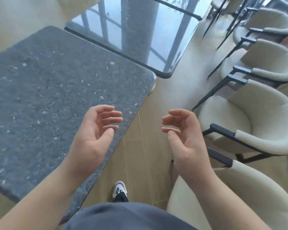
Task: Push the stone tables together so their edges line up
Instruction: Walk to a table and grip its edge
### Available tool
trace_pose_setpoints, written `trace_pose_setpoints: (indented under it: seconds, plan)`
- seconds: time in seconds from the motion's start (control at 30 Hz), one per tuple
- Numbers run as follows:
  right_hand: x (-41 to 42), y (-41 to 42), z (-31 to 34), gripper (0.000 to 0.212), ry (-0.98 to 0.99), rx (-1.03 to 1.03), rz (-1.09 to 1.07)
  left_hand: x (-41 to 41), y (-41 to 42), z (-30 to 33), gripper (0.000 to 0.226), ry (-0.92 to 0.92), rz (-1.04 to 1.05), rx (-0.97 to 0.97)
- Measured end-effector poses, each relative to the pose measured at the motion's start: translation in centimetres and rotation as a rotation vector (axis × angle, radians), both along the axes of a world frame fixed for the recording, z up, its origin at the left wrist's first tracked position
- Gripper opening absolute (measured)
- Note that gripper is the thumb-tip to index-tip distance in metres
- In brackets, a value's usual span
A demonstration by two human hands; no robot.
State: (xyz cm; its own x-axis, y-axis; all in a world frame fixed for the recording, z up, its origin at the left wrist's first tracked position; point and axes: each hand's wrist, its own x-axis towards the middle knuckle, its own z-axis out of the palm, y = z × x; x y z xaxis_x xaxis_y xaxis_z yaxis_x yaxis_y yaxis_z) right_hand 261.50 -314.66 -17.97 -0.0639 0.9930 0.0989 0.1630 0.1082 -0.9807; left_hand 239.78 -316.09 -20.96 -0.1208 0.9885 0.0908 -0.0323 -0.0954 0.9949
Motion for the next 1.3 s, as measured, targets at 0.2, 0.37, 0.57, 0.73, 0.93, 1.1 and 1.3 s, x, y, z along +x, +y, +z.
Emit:
trace_pose_setpoints:
  seconds: [0.2,0.37,0.57,0.73,0.93,1.1,1.3]
  plan:
    - [-2.6,4.5,-0.4,0.037,-0.011,-0.031,0.032,-3.7,2.4,-0.8,0.041,0.010,0.062,-0.001]
    - [-3.6,8.0,-1.2,0.038,-0.067,-0.055,0.111,-5.1,4.3,-2.1,0.044,-0.002,0.128,-0.004]
    - [-2.9,15.2,-2.4,0.038,-0.078,-0.069,0.253,-3.0,8.7,-3.2,0.043,-0.013,0.259,-0.029]
    - [-1.5,24.4,-4.5,0.037,-0.090,-0.086,0.420,0.1,14.8,-4.3,0.041,0.008,0.448,-0.045]
    - [0.9,35.2,-5.7,0.048,-0.209,-0.128,0.645,4.8,21.1,-5.6,0.042,-0.039,0.700,-0.120]
    - [1.1,39.3,-7.5,0.051,-0.254,-0.162,0.763,8.0,23.0,-7.8,0.042,-0.245,0.902,-0.225]
    - [0.0,38.5,-10.9,0.044,-0.384,-0.180,0.862,9.2,22.0,-10.5,0.038,-0.381,1.030,-0.362]
